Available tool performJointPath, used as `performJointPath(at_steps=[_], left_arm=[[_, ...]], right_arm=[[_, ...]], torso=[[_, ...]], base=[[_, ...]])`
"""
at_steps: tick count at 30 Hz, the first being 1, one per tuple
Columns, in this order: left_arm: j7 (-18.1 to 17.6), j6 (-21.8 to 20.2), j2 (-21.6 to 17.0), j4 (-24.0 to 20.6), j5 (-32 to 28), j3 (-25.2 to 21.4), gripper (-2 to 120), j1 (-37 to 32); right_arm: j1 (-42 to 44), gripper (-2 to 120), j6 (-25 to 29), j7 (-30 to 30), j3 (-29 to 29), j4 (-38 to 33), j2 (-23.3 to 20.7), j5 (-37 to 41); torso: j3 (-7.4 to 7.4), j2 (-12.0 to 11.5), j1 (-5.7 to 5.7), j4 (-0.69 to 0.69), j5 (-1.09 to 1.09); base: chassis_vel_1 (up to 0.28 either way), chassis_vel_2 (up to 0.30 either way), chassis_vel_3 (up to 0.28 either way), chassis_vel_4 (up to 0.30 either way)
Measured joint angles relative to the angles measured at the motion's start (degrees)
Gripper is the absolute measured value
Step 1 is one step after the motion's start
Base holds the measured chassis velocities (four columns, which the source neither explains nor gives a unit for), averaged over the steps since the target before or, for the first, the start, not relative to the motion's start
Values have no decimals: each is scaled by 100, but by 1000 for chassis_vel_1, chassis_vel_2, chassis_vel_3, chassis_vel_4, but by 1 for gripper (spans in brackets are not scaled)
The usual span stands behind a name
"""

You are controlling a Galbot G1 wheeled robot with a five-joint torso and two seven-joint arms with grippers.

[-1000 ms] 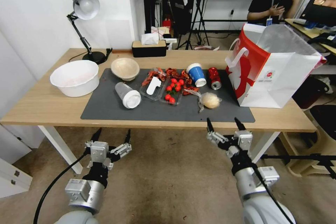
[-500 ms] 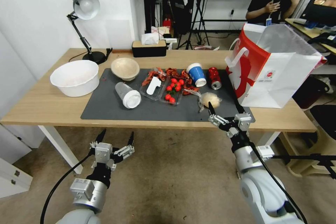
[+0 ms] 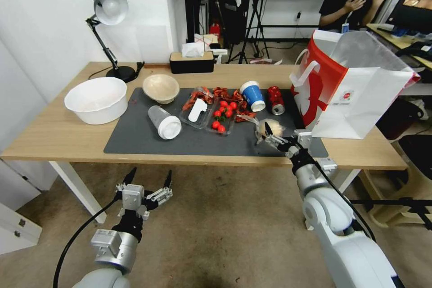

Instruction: Pick up the trash from the table and place it into the takeout bag.

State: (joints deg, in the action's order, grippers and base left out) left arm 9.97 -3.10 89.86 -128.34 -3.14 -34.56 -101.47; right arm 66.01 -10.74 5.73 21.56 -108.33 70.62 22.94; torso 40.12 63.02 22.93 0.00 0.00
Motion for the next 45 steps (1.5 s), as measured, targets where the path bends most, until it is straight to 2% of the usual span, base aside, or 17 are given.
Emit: performJointPath(at_steps=[5,9,27,28,29,35,36,39,40,41,42,43,44,45], left_arm=[[-6,-3,-5,15,-30,-29,100,15],[-14,-20,-42,60,-90,-42,100,66],[-27,-52,-27,109,-117,-80,100,89],[-27,-52,-27,117,-123,-75,100,93],[-27,-52,-27,117,-123,-75,100,93],[-30,-55,-33,130,-148,-77,100,109],[-32,-55,-34,140,-159,-75,100,116],[-36,-55,-34,149,-166,-69,100,119],[-40,-55,-34,149,-172,-62,100,119],[-40,-55,-34,149,-172,-62,100,119],[-43,-55,-34,149,-180,-58,100,118],[-43,-55,-34,149,-181,-57,100,117],[-45,-54,-35,146,-184,-56,100,116],[-45,-54,-35,146,-184,-56,100,116]], right_arm=[[-249,100,-435,175,-82,87,-10,134],[-463,100,-1166,486,-127,99,-31,413],[-965,100,-2015,868,-392,437,-19,803],[-969,95,-2114,885,-396,455,-10,846],[-969,95,-2114,885,-396,455,-10,846],[-918,77,-2131,886,-396,462,37,863],[-903,69,-2121,879,-392,457,52,863],[-889,62,-2101,877,-388,449,56,860],[-877,54,-2076,872,-385,441,54,853],[-877,54,-2076,872,-385,441,54,853],[-865,48,-2031,862,-382,427,45,837],[-863,48,-2024,860,-381,424,43,832],[-856,41,-1999,845,-376,414,36,805],[-856,41,-1999,845,-376,414,36,805]], torso=[[0,0,-1,1,1],[0,0,-1,-2,0],[-1,1,0,0,0],[-1,1,-1,0,0],[-1,1,-1,0,0],[-1,1,0,-1,0],[-1,1,-1,0,0],[-1,1,-1,0,0],[-1,1,0,0,0],[-1,1,0,0,0],[-1,1,0,0,1],[-1,1,0,0,0],[-1,1,-1,0,0],[-1,1,-1,0,0]], base=[[0,0,0,0],[0,0,0,0],[0,0,0,0],[0,0,0,0],[0,0,0,0],[0,0,0,0],[0,0,0,0],[0,0,0,0],[0,0,0,0],[0,0,0,0],[0,0,0,0],[0,0,0,0],[0,0,0,0],[0,0,0,0]])
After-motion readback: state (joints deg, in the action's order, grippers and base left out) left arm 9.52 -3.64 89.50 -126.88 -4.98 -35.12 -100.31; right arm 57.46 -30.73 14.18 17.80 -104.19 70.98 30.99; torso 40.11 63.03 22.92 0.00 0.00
